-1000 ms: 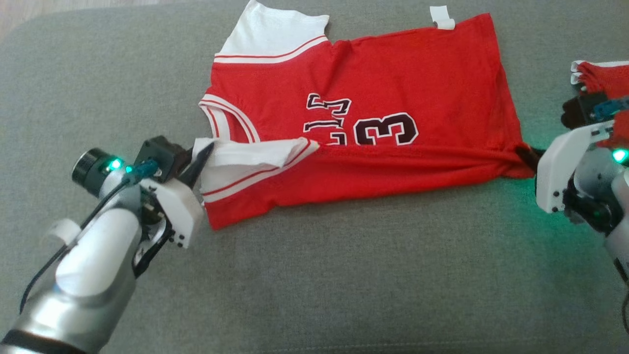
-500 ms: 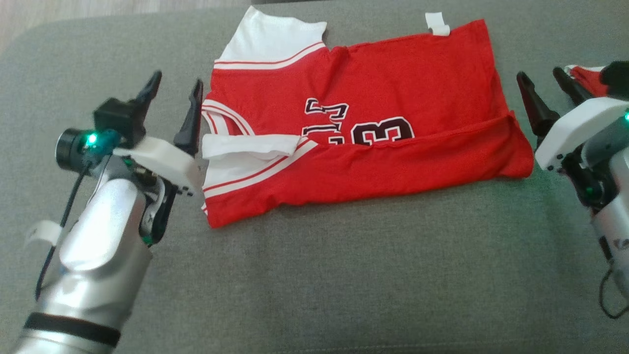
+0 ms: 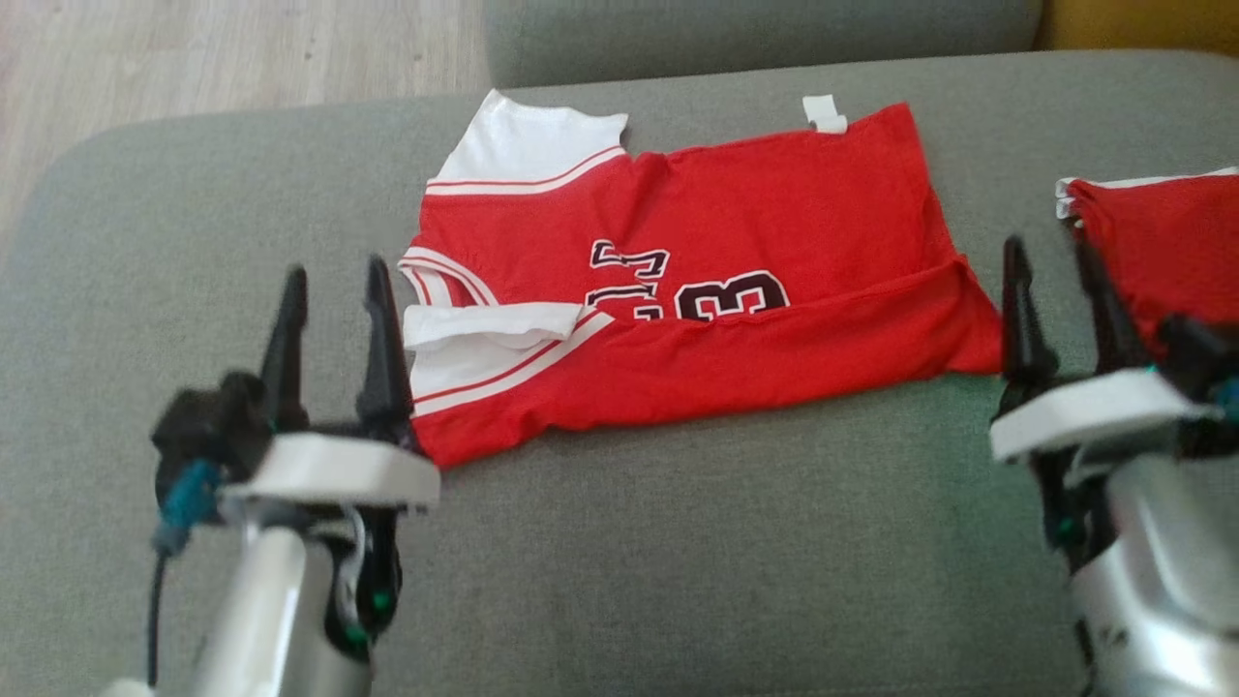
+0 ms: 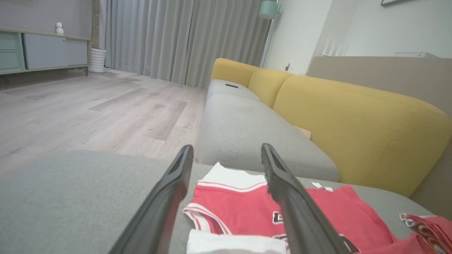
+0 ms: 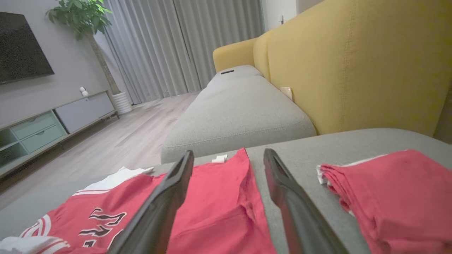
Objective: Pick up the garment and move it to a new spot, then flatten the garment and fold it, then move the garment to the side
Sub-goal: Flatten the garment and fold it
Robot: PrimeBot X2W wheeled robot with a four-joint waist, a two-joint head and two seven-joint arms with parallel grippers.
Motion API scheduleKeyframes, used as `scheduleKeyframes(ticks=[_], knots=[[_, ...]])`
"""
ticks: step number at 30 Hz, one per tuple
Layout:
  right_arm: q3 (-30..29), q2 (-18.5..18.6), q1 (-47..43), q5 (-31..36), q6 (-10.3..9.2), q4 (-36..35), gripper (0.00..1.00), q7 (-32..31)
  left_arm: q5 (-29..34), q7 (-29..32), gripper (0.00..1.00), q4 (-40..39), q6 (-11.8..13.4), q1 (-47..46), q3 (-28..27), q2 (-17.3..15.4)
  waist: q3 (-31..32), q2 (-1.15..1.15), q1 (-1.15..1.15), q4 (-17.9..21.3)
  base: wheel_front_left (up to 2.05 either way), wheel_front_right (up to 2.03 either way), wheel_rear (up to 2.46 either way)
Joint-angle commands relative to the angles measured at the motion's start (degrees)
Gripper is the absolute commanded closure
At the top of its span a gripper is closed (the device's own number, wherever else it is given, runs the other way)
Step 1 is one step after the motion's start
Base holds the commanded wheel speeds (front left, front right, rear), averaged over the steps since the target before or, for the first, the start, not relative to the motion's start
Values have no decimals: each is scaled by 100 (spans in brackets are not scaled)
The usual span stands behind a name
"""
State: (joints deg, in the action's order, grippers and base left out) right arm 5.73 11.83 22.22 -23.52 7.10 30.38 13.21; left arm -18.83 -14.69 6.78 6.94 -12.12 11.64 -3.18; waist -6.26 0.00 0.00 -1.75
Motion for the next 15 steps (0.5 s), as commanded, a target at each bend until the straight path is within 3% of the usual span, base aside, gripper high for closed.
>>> scheduleKeyframes(ticks=[1, 7, 15], knots=[[-37, -134, -85, 205, 39, -312, 0, 88, 80, -29, 0, -205, -51, -50, -227, -30, 71, 0, 0, 35, 0, 0, 0], [-453, -688, -764, 699, 39, -765, 0, 104, 280, -30, 0, 283, -36, 469, -56, 23, 156, 0, 0, 145, 0, 0, 0], [-611, -841, -887, 886, 39, -1255, 0, -183, 530, -30, 0, 980, 47, 285, 10, 29, -4, 0, 0, 302, 0, 0, 0]])
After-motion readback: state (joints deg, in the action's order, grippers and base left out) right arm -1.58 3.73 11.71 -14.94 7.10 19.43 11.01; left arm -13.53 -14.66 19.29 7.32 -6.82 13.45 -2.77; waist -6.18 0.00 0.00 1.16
